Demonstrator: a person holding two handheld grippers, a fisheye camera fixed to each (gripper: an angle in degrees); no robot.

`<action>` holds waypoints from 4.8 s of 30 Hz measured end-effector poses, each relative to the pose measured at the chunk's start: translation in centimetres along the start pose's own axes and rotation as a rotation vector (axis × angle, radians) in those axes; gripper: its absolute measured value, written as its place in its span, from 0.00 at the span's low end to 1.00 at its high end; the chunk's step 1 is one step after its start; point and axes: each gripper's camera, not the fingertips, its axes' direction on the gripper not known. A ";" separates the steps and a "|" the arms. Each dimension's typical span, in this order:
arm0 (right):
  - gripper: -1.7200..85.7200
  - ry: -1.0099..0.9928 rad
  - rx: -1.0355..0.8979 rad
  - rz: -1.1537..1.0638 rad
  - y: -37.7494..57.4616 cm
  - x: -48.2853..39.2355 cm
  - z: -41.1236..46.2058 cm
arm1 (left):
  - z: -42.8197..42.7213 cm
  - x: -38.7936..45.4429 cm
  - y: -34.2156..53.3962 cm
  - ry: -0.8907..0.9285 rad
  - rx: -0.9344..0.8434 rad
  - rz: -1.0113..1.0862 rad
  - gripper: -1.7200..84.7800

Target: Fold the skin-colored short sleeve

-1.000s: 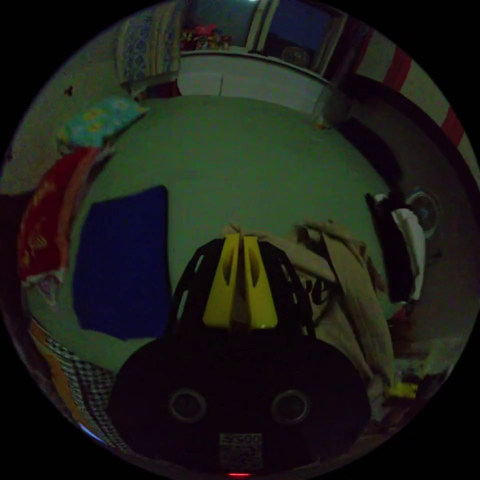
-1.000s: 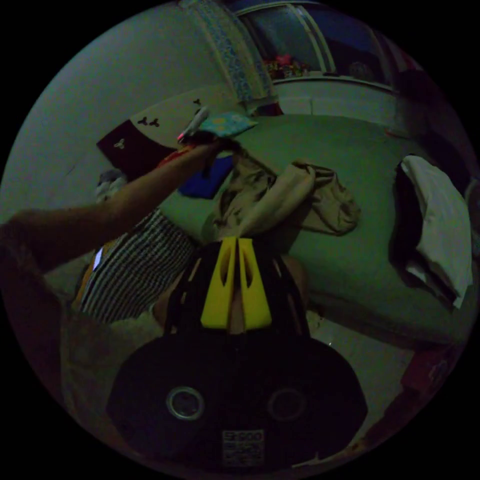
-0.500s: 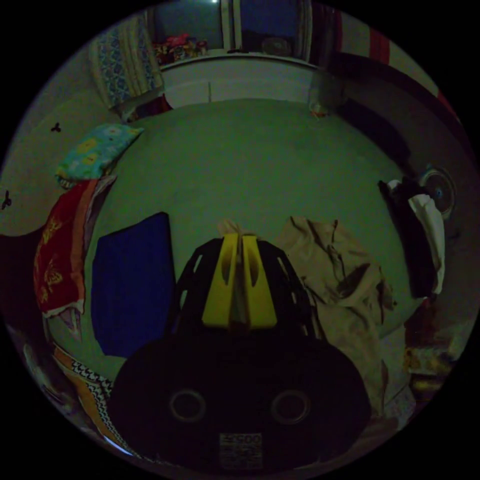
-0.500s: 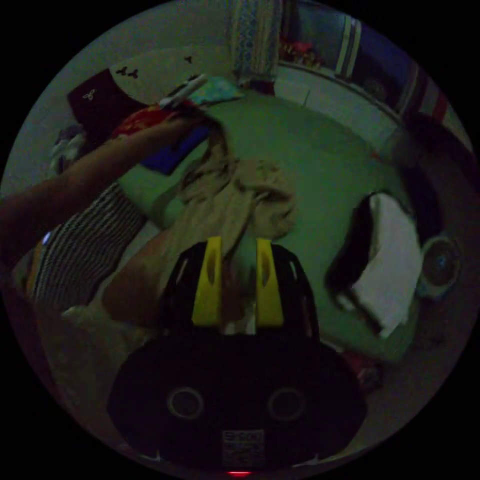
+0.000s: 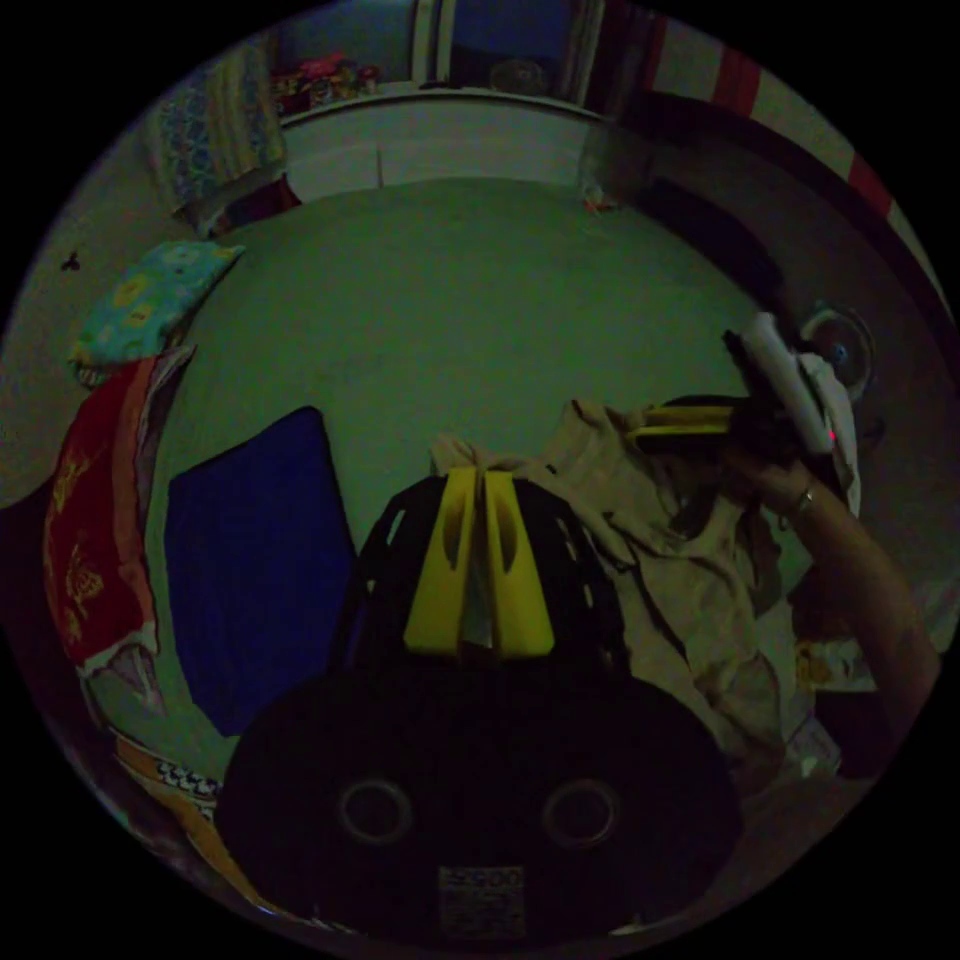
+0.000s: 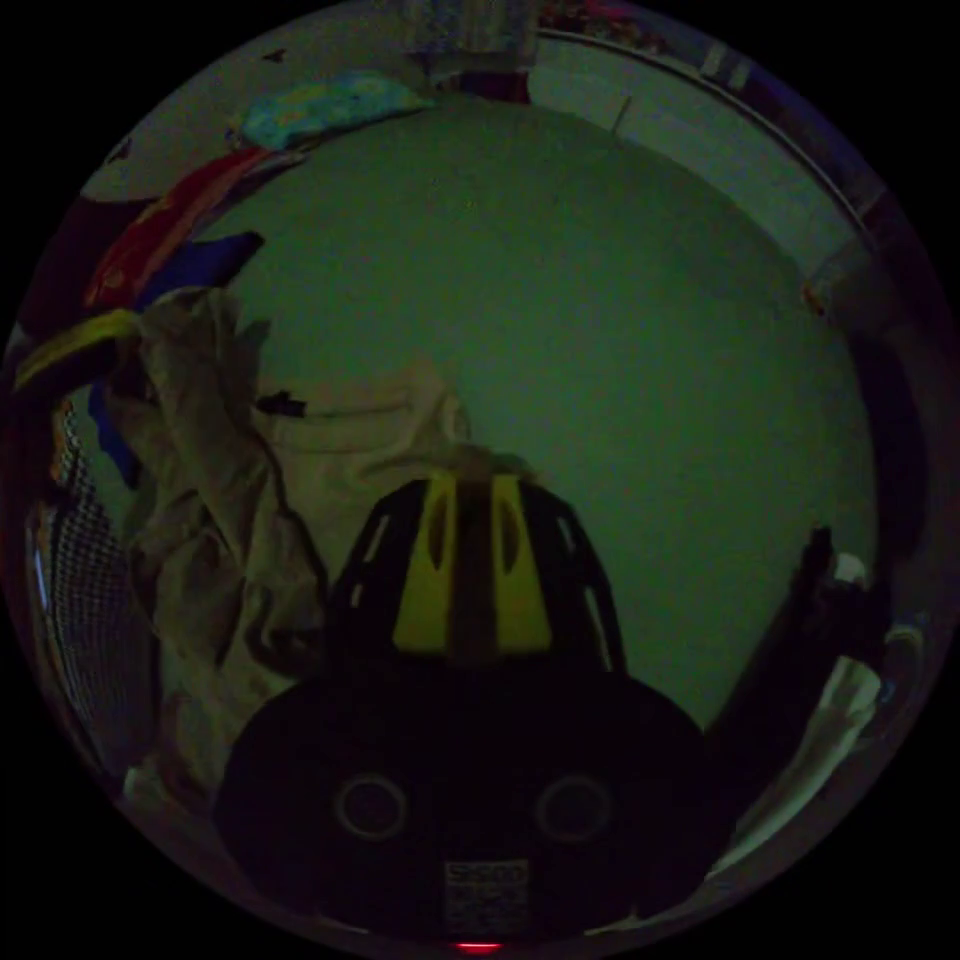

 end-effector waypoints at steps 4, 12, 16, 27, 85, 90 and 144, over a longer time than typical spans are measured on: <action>0.00 0.096 0.101 0.049 -1.0 4.3 -5.0 | -1.2 -0.8 -1.9 -0.011 0.006 0.058 0.04; 0.09 0.033 0.162 0.391 -5.9 14.2 -10.6 | -3.0 -2.9 -10.8 -0.068 0.088 -0.123 0.09; 0.17 -0.064 0.101 0.180 -2.8 10.2 -7.5 | -1.0 -2.8 -7.4 0.034 0.107 -0.169 0.09; 0.08 0.073 0.042 0.150 5.3 0.6 -1.6 | 3.9 4.4 14.8 0.209 -0.051 -0.014 0.09; 0.00 -0.049 0.323 0.455 63.0 6.1 -30.6 | -25.4 14.1 46.2 -0.136 0.108 0.072 0.06; 0.00 0.010 0.290 0.356 64.8 4.6 -34.5 | -30.0 12.9 48.6 -0.157 0.118 0.079 0.06; 0.00 0.110 0.014 0.498 29.5 12.4 -23.2 | -25.7 -8.5 29.0 0.025 0.045 -0.452 0.03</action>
